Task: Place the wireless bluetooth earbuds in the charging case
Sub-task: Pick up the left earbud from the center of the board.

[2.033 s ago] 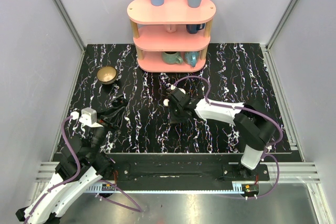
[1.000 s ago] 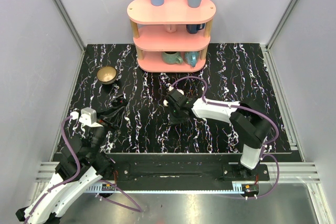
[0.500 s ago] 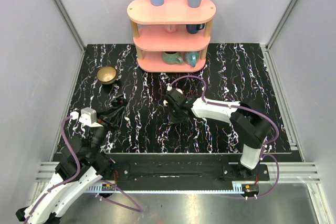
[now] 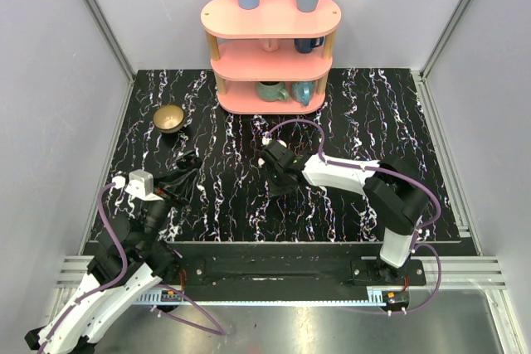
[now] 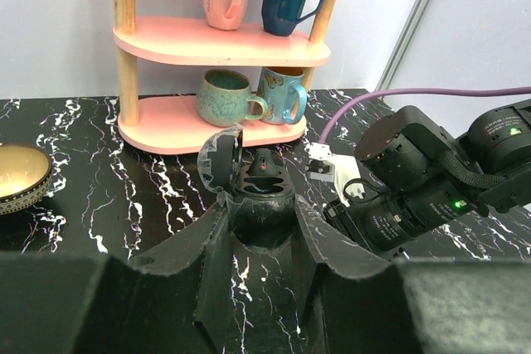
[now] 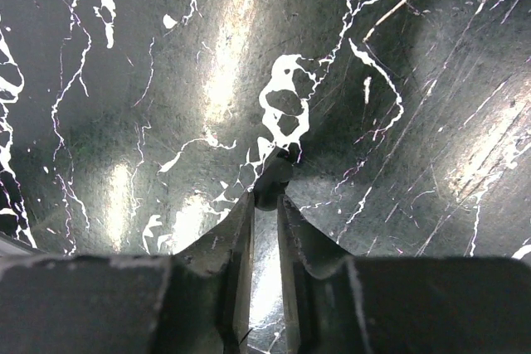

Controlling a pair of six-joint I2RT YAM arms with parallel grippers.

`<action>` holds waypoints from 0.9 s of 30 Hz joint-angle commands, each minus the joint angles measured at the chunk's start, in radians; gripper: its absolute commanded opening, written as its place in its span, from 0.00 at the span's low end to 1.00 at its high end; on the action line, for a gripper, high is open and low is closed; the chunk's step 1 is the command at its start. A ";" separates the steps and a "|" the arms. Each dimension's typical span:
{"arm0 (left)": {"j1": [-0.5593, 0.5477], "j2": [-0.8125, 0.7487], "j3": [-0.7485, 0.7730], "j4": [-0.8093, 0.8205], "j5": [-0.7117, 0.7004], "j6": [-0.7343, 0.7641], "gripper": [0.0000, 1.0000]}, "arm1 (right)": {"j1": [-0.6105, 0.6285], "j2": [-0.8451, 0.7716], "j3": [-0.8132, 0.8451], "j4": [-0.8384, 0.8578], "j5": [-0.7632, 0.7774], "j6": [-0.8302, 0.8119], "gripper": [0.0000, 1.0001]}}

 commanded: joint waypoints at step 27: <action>-0.001 -0.137 0.032 0.011 -0.017 -0.008 0.00 | 0.010 -0.023 0.022 -0.021 0.047 -0.004 0.29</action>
